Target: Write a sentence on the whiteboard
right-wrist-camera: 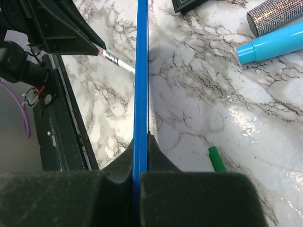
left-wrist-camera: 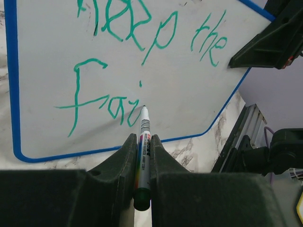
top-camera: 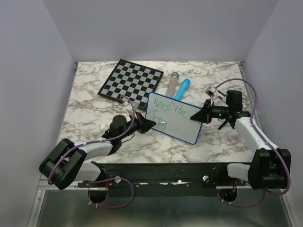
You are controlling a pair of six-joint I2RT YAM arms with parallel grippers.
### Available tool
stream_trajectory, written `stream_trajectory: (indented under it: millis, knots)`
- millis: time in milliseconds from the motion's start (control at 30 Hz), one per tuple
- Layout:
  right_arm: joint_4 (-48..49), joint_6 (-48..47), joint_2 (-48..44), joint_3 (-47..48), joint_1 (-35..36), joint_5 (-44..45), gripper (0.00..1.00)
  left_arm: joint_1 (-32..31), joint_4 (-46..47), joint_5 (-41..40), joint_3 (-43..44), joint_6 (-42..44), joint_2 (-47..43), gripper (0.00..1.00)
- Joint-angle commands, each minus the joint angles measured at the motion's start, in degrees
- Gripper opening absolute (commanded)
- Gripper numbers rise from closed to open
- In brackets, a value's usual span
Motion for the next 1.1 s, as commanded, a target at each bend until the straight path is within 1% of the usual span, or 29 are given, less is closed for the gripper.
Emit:
stream_trajectory:
  millis: [0,200,433,533,733,867,1067]
  knots:
    - [-0.1,0.1,-1.3,1.5,0.3,-2.9,0.01,-0.1,1.9,1.2,1.1,-0.8,-4.6,0.00]
    - [-0.1,0.1,-1.3,1.5,0.3,-2.8,0.01,-0.1,-0.3,1.4,0.7,-0.4,-8.6,0.00]
    - [0.0,0.1,-1.2,1.5,0.4,-2.8,0.01,-0.2,1.2,1.2,-2.2,-0.7,-10.4,0.00]
    - [-0.1,0.1,-1.1,1.5,0.3,-2.9,0.01,-0.8,1.2,0.1,-3.1,0.6,-11.2,0.00]
    - [-0.1,0.0,-1.1,1.5,0.3,-2.9,0.01,-2.8,1.4,-2.5,-3.7,2.3,-10.1,0.00]
    - [-0.1,0.0,-1.1,1.5,0.3,-2.9,0.01,-4.5,3.5,-4.4,-3.7,2.4,-8.1,0.00]
    - [-0.1,0.0,-1.0,1.5,0.3,-2.8,0.01,-4.7,5.4,-6.2,-3.8,2.3,-6.5,0.00]
